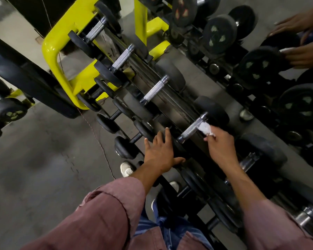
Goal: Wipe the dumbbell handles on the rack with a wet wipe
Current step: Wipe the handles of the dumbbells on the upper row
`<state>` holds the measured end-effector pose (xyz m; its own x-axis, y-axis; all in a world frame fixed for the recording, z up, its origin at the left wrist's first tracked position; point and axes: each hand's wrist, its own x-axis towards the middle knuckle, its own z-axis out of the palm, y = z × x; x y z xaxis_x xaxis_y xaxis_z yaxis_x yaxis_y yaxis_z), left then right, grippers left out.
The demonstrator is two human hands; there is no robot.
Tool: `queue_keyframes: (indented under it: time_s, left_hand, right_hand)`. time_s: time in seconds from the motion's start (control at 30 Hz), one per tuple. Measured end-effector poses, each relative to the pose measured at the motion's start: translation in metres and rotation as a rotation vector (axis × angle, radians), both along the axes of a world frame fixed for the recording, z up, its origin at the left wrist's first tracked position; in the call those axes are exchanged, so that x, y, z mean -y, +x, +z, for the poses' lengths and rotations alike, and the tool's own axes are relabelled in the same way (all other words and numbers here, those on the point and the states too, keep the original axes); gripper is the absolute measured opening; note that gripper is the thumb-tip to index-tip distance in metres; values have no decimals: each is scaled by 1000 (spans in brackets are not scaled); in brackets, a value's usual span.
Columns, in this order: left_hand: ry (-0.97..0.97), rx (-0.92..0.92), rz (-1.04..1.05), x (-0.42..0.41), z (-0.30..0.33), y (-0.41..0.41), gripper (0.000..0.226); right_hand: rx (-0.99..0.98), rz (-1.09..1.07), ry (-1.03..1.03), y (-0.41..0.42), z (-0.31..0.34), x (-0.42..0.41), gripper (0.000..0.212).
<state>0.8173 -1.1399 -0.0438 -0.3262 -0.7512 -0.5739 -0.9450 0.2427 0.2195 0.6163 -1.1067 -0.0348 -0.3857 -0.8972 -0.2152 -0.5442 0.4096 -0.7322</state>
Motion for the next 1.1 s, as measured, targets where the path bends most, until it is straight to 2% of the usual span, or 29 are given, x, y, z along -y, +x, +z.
queue_keyframes:
  time_s: [0.07, 0.1, 0.27, 0.4, 0.5, 0.67, 0.83, 1.0, 1.1]
  left_hand:
    - [10, -2, 9, 1, -1, 0, 129]
    - [13, -4, 11, 1, -1, 0, 129]
    - [0, -2, 1, 0, 0, 1, 130]
    - [21, 1, 5, 1, 2, -1, 129]
    - [28, -3, 17, 0, 3, 1, 129]
    - [43, -26, 33, 0, 3, -1, 129]
    - [57, -43, 38, 0, 2, 2, 128]
    - [44, -64, 40, 0, 1, 2, 128]
    - [37, -72, 37, -1, -1, 2, 128]
  right_hand:
    - [-286, 193, -152, -1, 10, 3, 49]
    - [-416, 285, -158, -1, 13, 8, 55]
    - [-830, 593, 196, 1, 11, 34, 60]
    - [-1086, 737, 306, 1, 5, 49, 65]
    - [-1177, 801, 362, 9, 10, 62, 66]
    - [-1159, 850, 533, 23, 8, 85, 53]
    - [-991, 852, 696, 31, 2, 95, 54]
    - [-738, 863, 708, 31, 8, 99, 49]
    - [-488, 820, 626, 25, 11, 94, 25]
